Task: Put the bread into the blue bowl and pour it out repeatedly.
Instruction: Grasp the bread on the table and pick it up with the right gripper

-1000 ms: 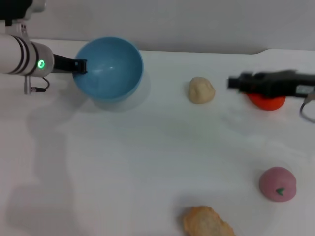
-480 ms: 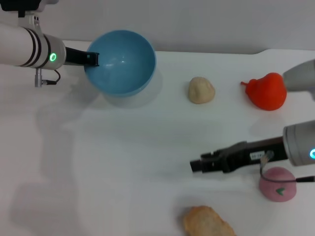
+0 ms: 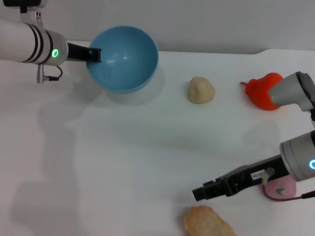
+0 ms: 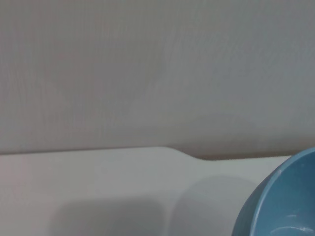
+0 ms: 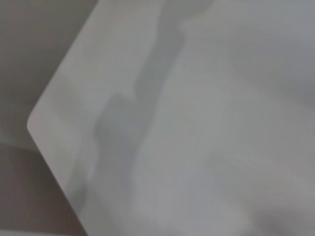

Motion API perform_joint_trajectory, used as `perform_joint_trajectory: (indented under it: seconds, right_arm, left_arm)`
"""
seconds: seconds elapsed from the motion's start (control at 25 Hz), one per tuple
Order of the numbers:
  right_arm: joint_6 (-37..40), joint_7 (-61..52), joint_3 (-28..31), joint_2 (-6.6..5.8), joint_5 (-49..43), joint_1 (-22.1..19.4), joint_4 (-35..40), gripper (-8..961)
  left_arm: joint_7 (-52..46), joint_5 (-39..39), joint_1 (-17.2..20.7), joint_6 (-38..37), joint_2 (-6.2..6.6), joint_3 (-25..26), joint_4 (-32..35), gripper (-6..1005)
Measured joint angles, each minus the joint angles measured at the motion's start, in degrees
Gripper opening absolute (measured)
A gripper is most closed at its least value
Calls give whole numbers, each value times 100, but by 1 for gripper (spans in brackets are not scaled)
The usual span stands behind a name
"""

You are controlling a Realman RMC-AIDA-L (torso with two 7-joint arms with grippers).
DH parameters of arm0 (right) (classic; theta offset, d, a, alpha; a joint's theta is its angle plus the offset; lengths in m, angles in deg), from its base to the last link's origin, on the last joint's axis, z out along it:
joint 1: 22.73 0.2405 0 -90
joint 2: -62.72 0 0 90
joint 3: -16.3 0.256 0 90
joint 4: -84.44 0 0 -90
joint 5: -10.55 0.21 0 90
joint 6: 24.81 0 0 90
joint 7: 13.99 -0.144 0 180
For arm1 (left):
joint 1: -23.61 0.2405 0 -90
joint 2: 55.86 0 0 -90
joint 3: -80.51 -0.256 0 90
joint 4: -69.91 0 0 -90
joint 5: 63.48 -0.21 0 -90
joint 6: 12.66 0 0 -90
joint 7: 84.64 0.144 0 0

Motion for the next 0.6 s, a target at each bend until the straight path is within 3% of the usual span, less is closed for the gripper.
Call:
perform_joint_trajectory:
  seconds: [0.2,0.6]
  right_arm:
    - [-147,-314,20,18,-640,119,-83,423]
    - [-223,-598,-90,34,-919,217,3,413]
  left_arm:
    - [-2,1,-12,-10,-7,2,63,-1]
    - [1,-2,-16,-50,-9,4,65,0]
